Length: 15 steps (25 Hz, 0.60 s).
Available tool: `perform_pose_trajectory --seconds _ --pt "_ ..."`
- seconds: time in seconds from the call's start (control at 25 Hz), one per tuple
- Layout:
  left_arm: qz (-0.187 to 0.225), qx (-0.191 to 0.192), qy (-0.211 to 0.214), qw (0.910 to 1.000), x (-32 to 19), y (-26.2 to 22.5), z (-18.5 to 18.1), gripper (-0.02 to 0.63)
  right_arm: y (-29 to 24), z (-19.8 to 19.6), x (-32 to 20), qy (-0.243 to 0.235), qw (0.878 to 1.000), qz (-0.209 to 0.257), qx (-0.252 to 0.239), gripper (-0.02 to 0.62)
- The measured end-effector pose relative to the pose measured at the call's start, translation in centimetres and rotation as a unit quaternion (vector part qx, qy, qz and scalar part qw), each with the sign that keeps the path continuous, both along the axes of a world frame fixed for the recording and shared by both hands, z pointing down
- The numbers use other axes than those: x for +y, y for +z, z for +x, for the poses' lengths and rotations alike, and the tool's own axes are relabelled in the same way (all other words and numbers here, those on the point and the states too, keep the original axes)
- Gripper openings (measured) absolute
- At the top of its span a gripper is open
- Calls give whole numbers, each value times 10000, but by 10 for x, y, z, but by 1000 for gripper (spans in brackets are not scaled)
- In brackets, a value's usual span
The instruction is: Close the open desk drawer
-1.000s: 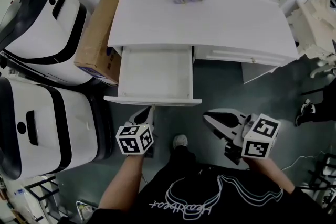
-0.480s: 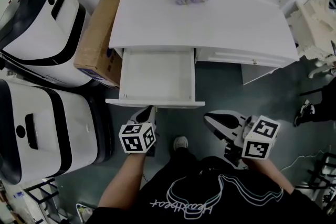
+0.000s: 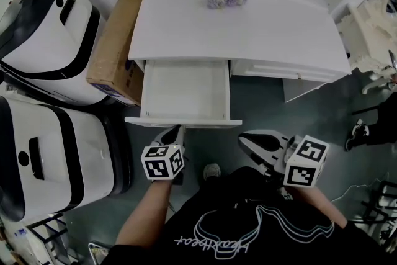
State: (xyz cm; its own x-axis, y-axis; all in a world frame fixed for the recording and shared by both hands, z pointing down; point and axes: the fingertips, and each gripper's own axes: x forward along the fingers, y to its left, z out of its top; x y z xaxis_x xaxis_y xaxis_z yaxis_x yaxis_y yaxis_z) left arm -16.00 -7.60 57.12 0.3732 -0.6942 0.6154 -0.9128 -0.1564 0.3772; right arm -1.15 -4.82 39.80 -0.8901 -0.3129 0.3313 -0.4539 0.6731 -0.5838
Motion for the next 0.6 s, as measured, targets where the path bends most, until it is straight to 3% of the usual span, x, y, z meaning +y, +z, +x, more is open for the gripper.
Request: perform_pose_trajectory --seconds 0.6 --pt "-68 -104 -149 9998 -43 2 -3 5 9 16 -29 117 9997 -139 -150 5"
